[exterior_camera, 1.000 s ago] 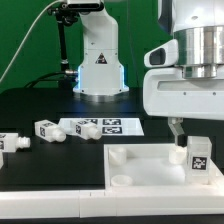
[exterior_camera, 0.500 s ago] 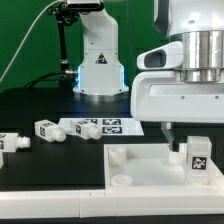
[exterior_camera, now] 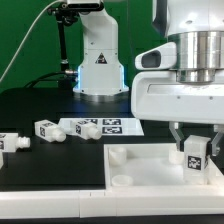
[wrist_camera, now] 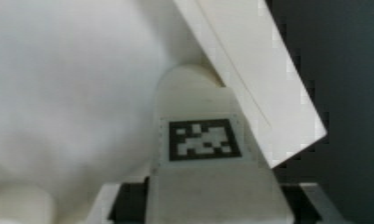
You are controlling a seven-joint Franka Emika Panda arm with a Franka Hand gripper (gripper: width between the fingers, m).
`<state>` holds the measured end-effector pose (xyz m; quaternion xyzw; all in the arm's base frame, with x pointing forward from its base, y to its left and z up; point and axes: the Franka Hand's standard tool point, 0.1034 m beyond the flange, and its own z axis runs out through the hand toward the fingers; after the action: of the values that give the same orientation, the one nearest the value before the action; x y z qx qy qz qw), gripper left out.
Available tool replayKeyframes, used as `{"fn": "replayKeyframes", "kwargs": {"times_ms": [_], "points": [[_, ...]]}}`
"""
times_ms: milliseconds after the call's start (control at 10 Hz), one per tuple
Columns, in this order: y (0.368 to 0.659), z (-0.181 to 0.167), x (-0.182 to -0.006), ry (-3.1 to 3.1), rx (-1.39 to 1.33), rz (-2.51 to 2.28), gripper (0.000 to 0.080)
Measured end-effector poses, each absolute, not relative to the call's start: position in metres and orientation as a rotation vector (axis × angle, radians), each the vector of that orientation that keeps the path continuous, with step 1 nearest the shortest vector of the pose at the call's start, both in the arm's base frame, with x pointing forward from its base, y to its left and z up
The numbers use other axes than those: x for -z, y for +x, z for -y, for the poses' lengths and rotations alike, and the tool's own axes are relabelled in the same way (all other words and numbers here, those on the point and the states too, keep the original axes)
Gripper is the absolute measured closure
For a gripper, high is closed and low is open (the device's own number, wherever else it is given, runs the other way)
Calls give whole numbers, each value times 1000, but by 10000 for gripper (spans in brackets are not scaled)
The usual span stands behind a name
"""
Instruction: Assemble one leg
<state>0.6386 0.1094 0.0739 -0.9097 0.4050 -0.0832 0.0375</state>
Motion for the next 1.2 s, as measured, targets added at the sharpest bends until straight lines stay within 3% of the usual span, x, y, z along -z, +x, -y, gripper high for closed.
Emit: {"fn": "replayKeyframes", "kwargs": {"times_ms": [400,900,1100,1200], "points": [[638,-111,-73,-2068,115,-2181,512],[638,-108,-74,-1772,71,-2409,512],[638,-108,-74,-1775,71,-2407,465],[638,-109,-75,-1824,76,-2371,294]]}}
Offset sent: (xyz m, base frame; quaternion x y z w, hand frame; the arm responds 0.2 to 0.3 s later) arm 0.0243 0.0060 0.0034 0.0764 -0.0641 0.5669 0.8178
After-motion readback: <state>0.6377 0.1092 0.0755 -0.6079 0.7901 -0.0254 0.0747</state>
